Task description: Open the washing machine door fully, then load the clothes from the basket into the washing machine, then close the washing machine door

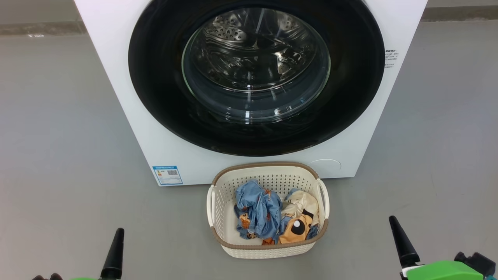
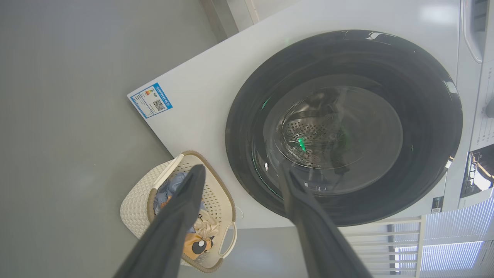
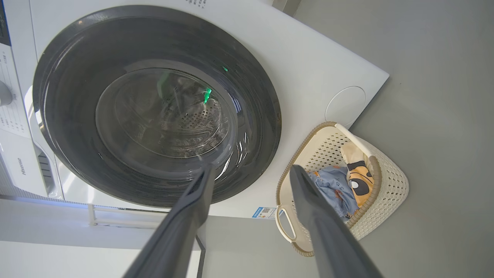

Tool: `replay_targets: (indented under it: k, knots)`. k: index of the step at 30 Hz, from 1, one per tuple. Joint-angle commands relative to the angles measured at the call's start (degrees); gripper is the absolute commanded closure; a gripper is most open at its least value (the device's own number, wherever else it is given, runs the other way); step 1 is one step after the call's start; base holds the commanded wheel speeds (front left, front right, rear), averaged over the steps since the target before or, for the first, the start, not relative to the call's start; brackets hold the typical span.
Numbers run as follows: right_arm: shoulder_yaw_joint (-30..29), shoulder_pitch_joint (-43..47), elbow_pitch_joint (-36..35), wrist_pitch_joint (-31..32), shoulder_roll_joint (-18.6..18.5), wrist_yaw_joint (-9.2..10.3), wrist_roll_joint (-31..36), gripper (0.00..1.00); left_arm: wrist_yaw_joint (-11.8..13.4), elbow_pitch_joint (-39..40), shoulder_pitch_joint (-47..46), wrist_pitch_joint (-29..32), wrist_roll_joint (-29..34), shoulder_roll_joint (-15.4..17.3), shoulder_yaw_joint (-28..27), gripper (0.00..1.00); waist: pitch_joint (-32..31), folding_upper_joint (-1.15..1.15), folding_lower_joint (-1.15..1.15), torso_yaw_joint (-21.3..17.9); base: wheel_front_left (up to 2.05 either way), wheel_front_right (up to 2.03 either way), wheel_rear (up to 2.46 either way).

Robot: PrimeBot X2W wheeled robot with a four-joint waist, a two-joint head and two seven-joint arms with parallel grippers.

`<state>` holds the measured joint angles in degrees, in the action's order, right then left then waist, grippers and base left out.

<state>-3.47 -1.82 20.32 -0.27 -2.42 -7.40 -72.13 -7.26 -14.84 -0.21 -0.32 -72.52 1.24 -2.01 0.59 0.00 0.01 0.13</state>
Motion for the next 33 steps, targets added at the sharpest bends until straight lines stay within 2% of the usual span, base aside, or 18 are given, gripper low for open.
replay_targets:
  k: [1, 16, 33]
  knots:
    - [0.92, -2.94, -1.24, -0.68, -0.76, -0.03, 1.15, 0.0, -0.11, 1.91, -0.89, -0.53, 1.06, 1.32, -0.45, 0.0, -0.02, 0.0, -0.01, -0.01, 0.0, 0.0, 0.0]
    - [2.76, -3.11, -0.91, -3.36, -1.55, -0.04, 12.56, 0.0, -0.13, 3.15, -0.03, -3.23, 11.86, 1.41, 0.83, 0.0, -0.24, 0.0, -0.01, -0.02, 0.0, 0.0, 0.0]
    - [4.07, -3.24, -0.68, -6.05, -2.07, -0.05, 22.47, 0.0, -0.15, 4.58, 0.55, -5.93, 21.73, 1.79, 1.4, 0.0, -0.28, 0.0, -0.01, -0.3, 0.0, 0.0, 0.0]
